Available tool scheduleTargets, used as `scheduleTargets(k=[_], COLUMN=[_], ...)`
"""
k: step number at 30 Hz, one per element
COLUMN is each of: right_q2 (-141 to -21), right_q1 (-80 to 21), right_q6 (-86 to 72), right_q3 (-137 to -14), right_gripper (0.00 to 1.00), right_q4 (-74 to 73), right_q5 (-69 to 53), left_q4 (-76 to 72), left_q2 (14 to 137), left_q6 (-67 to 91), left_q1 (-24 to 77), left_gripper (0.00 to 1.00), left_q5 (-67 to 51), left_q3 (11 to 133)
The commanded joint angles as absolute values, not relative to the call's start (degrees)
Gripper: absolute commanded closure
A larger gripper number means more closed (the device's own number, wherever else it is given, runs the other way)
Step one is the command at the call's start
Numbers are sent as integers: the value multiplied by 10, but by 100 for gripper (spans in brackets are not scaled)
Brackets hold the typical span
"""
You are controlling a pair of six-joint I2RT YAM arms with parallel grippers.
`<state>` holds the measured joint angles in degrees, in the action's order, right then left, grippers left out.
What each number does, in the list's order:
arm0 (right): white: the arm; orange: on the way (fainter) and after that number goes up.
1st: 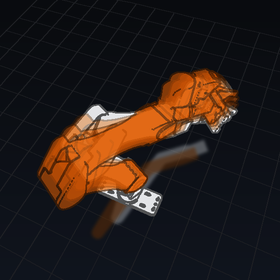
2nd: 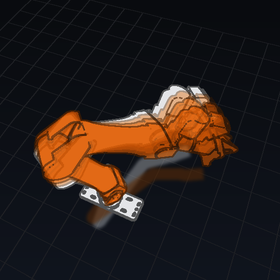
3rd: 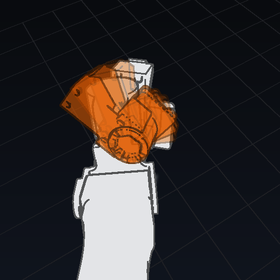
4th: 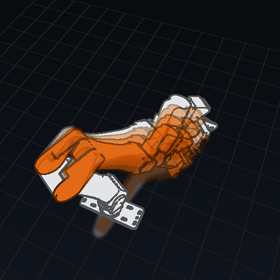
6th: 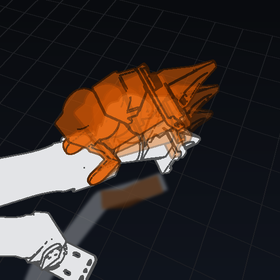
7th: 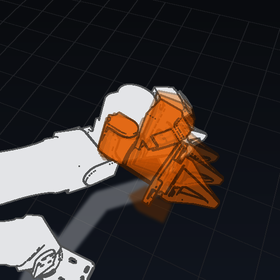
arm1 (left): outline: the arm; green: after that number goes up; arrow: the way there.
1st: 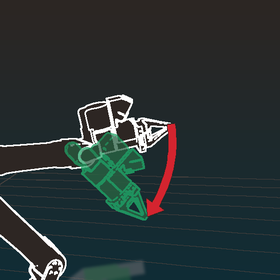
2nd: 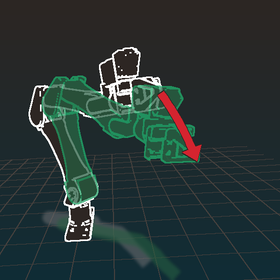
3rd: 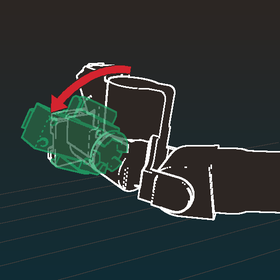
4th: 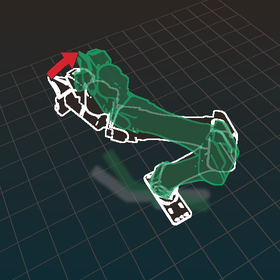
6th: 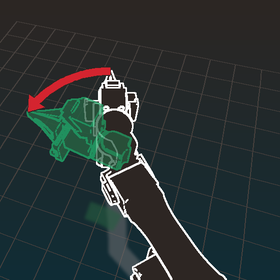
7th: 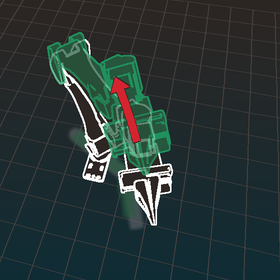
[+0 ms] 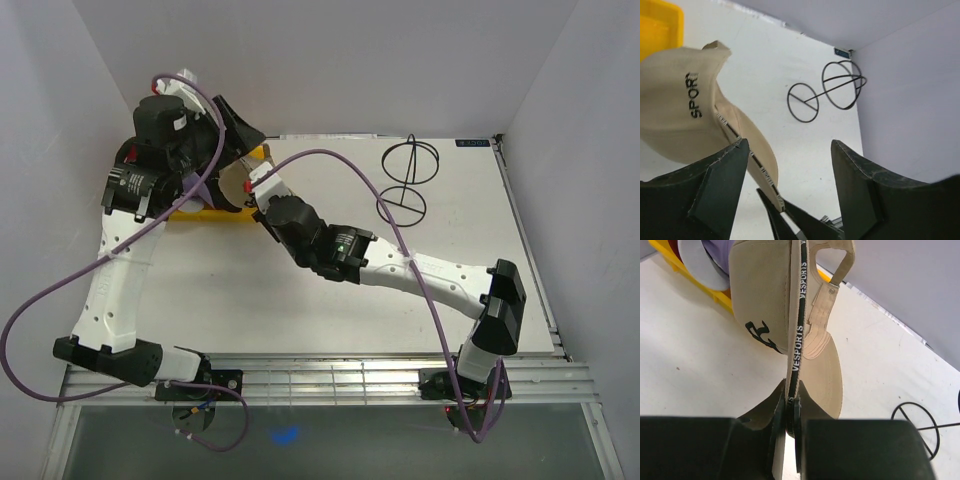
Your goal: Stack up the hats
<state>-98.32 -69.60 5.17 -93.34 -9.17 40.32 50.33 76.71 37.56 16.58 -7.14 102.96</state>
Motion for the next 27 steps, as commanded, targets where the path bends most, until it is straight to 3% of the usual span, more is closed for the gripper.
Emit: scheduleTargets(k=[1,6,12,17,21,27], right_q2=[-950,-926,-855,-795,-748,-694], right_q1=[-691,-665,-578,-460,-375,-275], right_q6=[15,-53,-201,-336,-439,-638], right_q3=[-925,-923,-891,-860,-825,-702], right_gripper=[92,92,92,92,92,92], right_q4=[-103,-135,-147,-81,-27,105], right_q5=[408,370,208,95,96,109], left_q4=[470,451,423,391,364,381], left_q2=[790,809,809,712,641,585], left_q6=[385,405,434,438,443,435], left_q1=[165,165,165,165,165,165], left_gripper=[23,21,21,21,21,21], left_q5=[-109,-115,-163,-186,-203,-221], left_q3=[1116,1193,1241,1121,990,933])
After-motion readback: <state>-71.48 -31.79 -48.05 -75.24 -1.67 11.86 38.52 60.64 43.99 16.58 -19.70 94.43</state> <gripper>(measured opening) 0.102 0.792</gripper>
